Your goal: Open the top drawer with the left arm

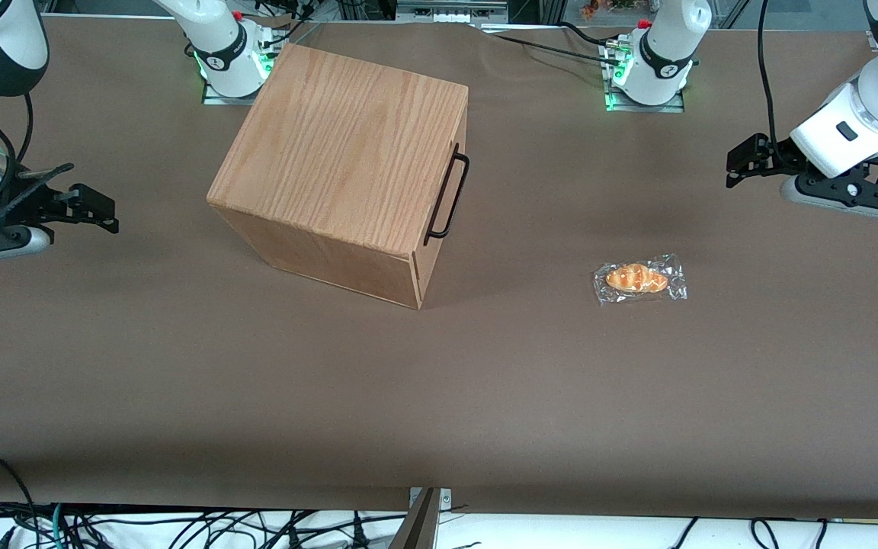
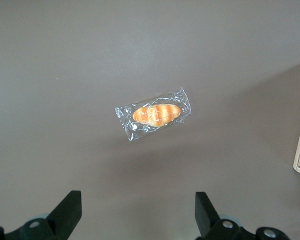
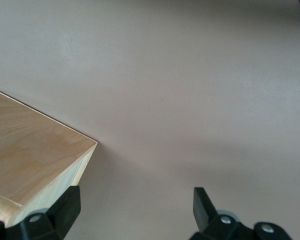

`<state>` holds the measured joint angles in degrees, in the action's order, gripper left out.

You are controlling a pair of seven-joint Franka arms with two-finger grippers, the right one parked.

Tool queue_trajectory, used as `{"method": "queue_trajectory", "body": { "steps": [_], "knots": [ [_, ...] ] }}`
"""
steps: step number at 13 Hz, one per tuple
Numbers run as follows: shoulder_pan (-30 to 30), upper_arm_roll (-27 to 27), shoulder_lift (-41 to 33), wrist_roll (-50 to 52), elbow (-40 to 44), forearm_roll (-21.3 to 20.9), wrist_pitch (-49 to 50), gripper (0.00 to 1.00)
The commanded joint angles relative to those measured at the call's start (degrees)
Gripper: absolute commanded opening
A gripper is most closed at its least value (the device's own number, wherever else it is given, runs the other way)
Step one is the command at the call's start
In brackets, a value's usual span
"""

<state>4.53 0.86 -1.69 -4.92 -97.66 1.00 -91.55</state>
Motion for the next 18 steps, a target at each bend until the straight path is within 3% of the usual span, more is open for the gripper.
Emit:
{"method": "queue_trajectory", "body": {
  "steps": [1,14,18],
  "knots": [
    [0.48,-0.25,0.72,0.62,1.68,-0.56,1.28,1.00],
    [0.92,-0.16,2.04,0.27,1.86,-0.56,1.28,1.00],
    [1.27,3.69,2.21,0.09,1.86,1.72,1.63,1.00]
  ]
}}
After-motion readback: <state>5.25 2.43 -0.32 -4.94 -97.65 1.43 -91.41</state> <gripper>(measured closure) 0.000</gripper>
